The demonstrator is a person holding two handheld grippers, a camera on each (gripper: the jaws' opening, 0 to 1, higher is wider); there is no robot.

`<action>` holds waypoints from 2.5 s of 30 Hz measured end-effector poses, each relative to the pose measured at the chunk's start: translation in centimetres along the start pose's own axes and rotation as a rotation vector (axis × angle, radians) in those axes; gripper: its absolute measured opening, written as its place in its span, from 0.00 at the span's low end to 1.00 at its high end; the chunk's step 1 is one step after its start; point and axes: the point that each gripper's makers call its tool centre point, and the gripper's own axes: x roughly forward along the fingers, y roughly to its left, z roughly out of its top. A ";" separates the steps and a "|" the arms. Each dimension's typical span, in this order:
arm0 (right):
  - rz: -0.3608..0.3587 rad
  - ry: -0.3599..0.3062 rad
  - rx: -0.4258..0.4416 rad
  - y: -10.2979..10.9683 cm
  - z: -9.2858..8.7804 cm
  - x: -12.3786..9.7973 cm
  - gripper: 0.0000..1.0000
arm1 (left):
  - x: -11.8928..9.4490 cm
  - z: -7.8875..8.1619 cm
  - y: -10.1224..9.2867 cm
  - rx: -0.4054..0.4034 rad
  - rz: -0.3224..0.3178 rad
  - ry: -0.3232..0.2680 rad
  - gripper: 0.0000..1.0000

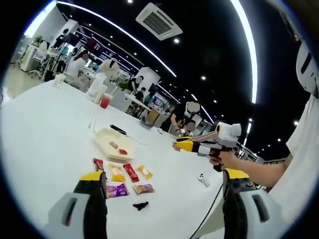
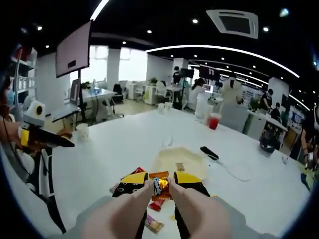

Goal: Place the target food into the container with the food tongs after gripping and lifting it, then release it inside without dropping or visibly crushing the food.

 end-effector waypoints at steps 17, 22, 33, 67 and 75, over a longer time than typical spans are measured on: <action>0.016 0.023 -0.041 -1.9 0.0 1.4 0.19 | 0.8 0.1 -0.6 0.017 -0.013 0.013 0.98; 0.015 0.035 -0.030 -2.8 -0.4 1.4 0.19 | 0.7 0.0 -0.5 0.014 -0.007 0.012 0.98; 0.007 0.024 -0.053 -4.8 0.9 2.4 0.19 | 1.2 -0.1 -1.1 0.034 -0.023 0.033 0.97; 0.039 0.036 -0.114 -5.1 3.6 7.0 0.20 | 0.5 0.0 0.5 0.006 0.010 0.013 0.97; 0.039 0.033 -0.110 -5.5 3.8 8.0 0.20 | 0.5 -0.2 0.6 0.003 0.011 0.020 0.97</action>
